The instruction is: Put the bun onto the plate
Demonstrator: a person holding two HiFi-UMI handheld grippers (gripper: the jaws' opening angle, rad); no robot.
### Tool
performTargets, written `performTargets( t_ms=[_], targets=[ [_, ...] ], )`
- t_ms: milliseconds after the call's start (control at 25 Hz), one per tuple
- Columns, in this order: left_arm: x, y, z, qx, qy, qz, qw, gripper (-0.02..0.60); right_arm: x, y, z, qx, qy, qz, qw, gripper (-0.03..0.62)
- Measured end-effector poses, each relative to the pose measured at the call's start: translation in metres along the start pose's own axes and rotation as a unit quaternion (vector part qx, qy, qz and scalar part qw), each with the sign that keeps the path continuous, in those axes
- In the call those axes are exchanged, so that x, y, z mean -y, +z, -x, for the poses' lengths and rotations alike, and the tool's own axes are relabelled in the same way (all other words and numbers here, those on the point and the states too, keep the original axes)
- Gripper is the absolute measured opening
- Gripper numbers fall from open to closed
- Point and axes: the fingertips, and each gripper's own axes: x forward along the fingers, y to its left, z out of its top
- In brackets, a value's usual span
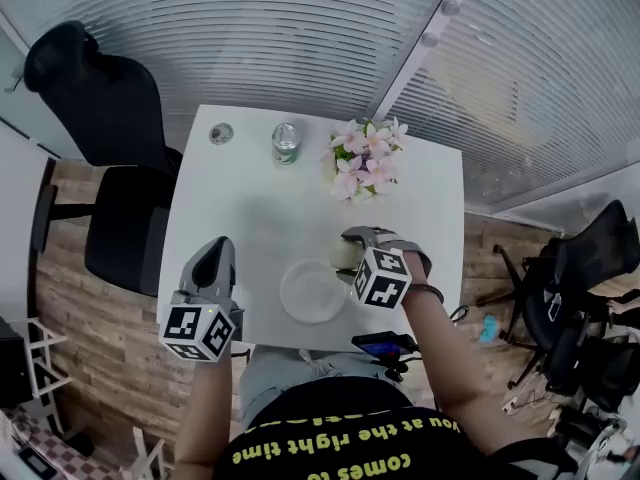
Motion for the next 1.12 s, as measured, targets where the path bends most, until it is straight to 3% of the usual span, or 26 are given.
performTargets(
  t_ms=[360, 1120],
  targets=[
    [0.008, 0.009, 0.012, 0.014, -0.008, -0.005, 0.9999, 0.0, -0.014, 0.032, 0.037, 0.016, -0.02, 0.024, 0.999, 0.324],
    [0.004, 0.013, 0.047, 0.03, 0.014, 0.002, 0.9995, 0.0, -0.074, 0.084, 0.033, 0.038, 0.023, 0.066, 0.997, 0.324]
  ],
)
